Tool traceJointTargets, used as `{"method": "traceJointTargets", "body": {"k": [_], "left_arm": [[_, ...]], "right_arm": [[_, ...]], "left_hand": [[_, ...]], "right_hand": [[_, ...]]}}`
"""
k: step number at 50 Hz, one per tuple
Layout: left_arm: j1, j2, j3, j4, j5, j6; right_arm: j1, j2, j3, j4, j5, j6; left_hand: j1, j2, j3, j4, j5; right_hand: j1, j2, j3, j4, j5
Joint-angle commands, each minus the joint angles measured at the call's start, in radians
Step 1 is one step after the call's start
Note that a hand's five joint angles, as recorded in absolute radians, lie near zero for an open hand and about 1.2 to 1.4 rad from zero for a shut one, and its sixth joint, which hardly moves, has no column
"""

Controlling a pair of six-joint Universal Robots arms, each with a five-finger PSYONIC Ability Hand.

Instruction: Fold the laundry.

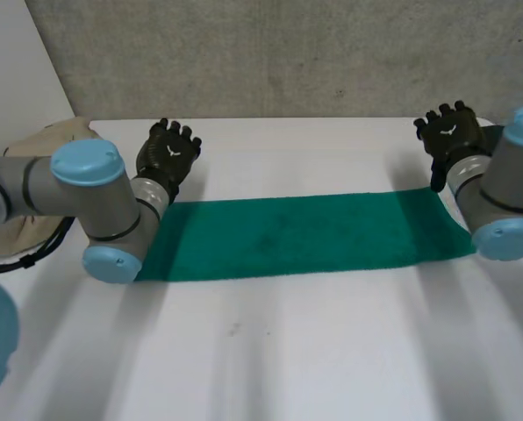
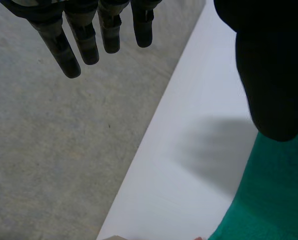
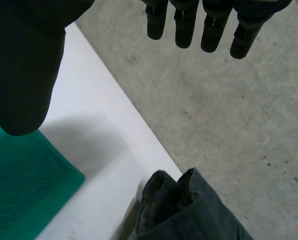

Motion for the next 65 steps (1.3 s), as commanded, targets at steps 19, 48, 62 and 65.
{"method": "traceJointTargets", "body": {"k": [19,48,62,65], "left_arm": [[-0.006,0.312,-0.428,0.052,0.008,-0.247],[0.010,0.464,-0.555,0.050,0.013,-0.250],[0.008,0.535,-0.605,0.050,0.013,-0.279],[0.008,0.541,-0.618,0.052,0.013,-0.281]], "right_arm": [[-0.206,-0.070,0.289,0.239,-0.281,0.019],[-0.418,-0.190,0.329,0.116,-0.118,-0.395],[0.199,-0.242,0.356,-0.151,-0.345,-0.263],[0.332,-0.187,0.345,-0.197,-0.403,-0.264]], "left_hand": [[-0.024,-0.034,-0.040,-0.028,-0.052],[-0.024,-0.034,-0.040,-0.028,-0.052],[-0.024,-0.034,-0.040,-0.028,-0.052],[-0.024,-0.034,-0.040,-0.028,-0.052]], "right_hand": [[0.432,0.446,0.445,0.442,0.433],[1.171,1.184,1.183,1.180,1.172],[1.171,1.184,1.183,1.180,1.172],[1.171,1.184,1.183,1.180,1.172]]}}
